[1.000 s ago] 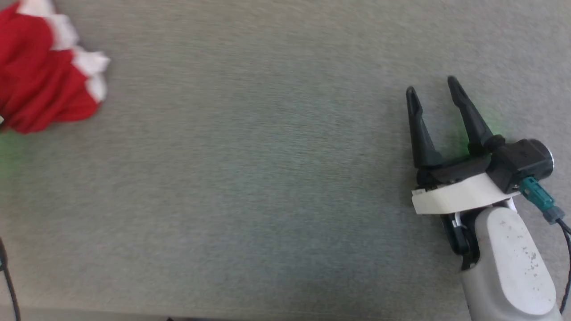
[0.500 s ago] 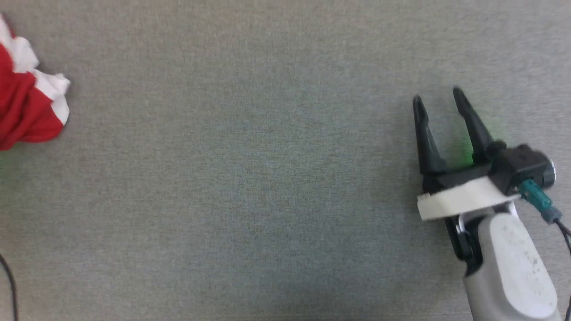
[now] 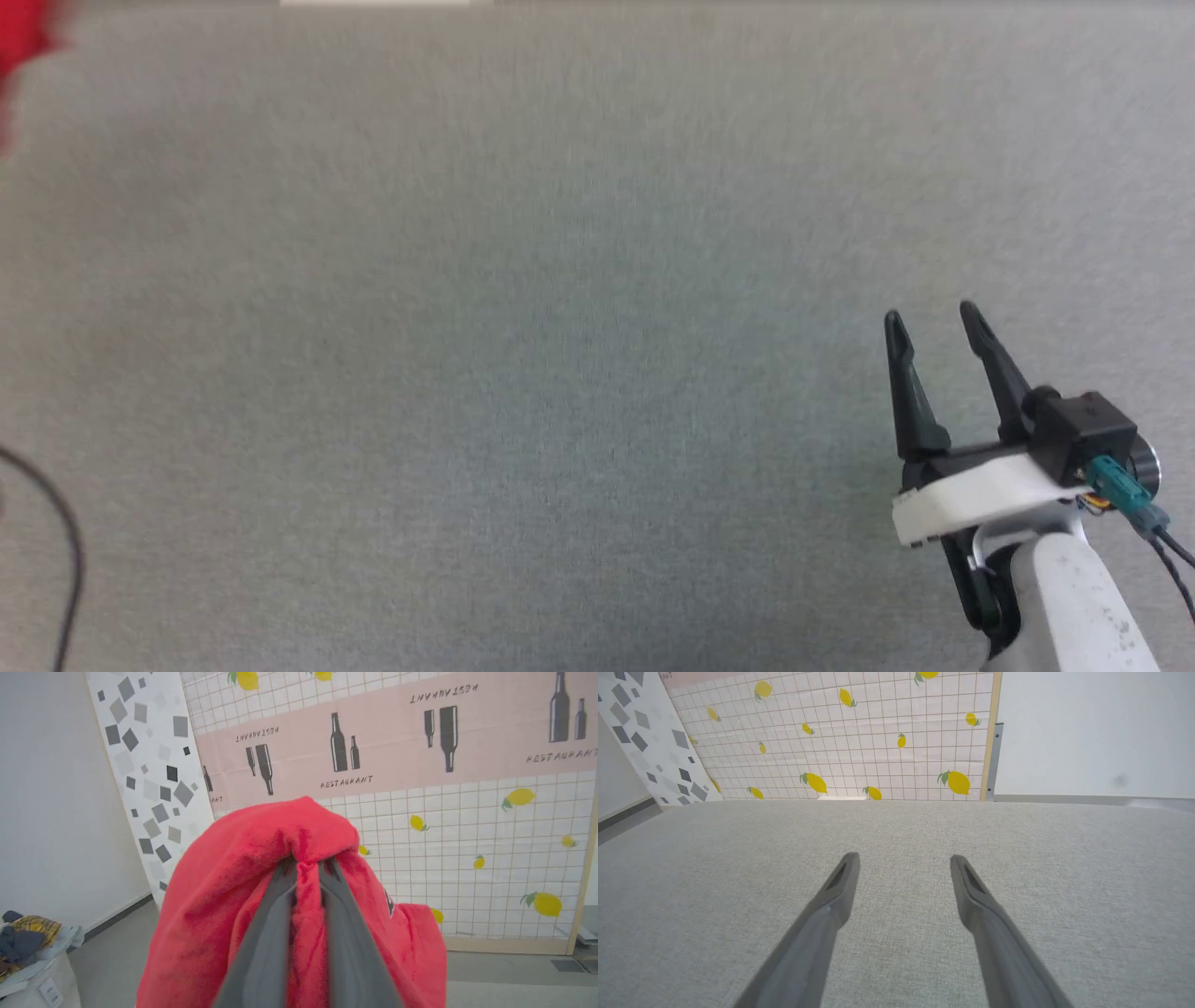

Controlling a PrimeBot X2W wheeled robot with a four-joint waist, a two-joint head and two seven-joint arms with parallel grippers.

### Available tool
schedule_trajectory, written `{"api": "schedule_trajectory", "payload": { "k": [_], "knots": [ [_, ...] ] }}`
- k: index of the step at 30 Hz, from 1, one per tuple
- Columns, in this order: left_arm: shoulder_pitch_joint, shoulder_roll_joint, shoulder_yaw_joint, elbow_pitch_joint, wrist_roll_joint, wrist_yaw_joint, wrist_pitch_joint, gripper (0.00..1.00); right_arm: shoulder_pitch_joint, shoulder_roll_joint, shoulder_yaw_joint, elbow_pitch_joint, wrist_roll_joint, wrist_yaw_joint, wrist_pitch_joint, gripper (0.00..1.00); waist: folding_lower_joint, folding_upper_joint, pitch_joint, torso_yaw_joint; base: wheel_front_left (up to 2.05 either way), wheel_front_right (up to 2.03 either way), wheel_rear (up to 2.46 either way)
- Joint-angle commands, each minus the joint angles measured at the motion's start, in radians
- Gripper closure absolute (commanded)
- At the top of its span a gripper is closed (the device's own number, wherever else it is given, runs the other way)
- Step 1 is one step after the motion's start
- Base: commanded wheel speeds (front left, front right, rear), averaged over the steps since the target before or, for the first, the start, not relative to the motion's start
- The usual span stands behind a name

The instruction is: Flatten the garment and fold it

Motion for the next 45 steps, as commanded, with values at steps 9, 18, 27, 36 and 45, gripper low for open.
{"api": "schedule_trajectory", "payload": {
  "k": [9,18,27,36,45],
  "knots": [
    [-0.081,-0.205,-0.2,-0.091,-0.018,-0.054,0.067,1.0,0.042,-0.001,-0.007,-0.001,0.014,-0.002,0.001,0.0,0.0,-0.0001,-0.173,-0.146,0.0,0.0,0.0],
    [0.022,-0.434,-0.375,0.043,-0.133,-0.119,0.152,1.0,0.058,-0.001,-0.02,-0.008,0.02,-0.002,0.001,0.0,0.0,-0.0001,-0.151,-0.259,0.0,0.0,0.0],
    [0.119,-0.502,-0.568,0.413,-0.177,-0.169,0.515,1.0,0.049,-0.001,0.01,-0.01,0.034,-0.002,0.001,0.0,0.0,-0.0001,-0.128,-0.314,0.0,0.0,0.0],
    [0.123,-0.5,-0.532,0.408,-0.216,-0.174,0.429,0.0,0.059,-0.001,0.011,-0.002,0.02,-0.002,0.001,0.0,0.0,-0.0001,-0.149,-0.263,0.0,0.0,0.0],
    [0.184,-0.419,-0.405,0.178,-0.156,-0.129,-0.06,0.0,0.064,-0.001,0.008,-0.035,-0.013,-0.002,0.016,0.0,0.0,-0.0001,-0.182,-0.153,0.0,0.0,0.0]
  ]
}}
